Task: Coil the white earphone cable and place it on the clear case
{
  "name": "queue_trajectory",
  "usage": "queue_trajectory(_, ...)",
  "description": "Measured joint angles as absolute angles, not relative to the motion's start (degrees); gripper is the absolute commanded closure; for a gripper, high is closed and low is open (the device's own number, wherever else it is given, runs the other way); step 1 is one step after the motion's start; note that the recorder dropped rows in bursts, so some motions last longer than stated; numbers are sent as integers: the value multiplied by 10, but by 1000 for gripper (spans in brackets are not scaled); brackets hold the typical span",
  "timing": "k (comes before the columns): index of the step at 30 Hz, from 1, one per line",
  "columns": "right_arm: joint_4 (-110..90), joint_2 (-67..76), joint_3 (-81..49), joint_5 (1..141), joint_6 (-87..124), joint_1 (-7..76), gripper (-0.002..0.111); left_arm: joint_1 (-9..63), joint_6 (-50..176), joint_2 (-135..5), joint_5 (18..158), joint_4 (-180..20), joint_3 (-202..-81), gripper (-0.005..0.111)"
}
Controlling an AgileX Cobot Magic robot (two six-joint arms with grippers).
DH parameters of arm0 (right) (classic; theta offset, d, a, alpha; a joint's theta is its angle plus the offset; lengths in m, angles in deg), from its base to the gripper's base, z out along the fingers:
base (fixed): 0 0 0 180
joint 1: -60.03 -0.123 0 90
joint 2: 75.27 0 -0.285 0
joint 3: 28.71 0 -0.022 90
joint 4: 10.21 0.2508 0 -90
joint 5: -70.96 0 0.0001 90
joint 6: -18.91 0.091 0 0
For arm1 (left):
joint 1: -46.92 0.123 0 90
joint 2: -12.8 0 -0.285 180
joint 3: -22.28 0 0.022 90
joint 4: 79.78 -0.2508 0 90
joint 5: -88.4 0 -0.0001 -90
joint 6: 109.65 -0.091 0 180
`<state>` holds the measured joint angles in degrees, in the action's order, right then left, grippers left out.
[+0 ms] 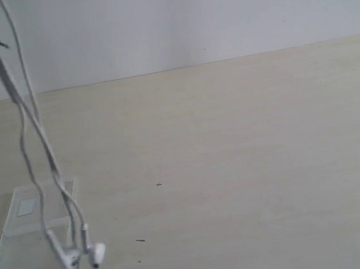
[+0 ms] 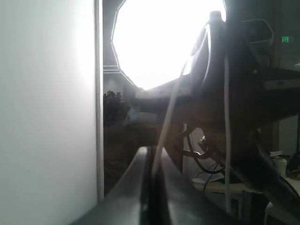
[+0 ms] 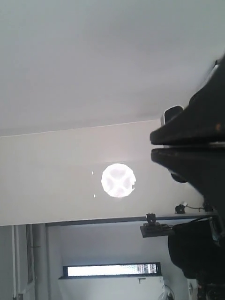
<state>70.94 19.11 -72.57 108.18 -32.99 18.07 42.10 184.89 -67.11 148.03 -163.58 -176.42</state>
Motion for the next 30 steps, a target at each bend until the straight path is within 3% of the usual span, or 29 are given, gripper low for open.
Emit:
queue_trajectory(23,340,148,-726,1125,-70,181,108,421,1901,-644,1432,-1708,-1816,107)
queue_trajectory(30,272,143,-726,1210,6,181,108,421,1912,-633,1431,-1733,-1816,107)
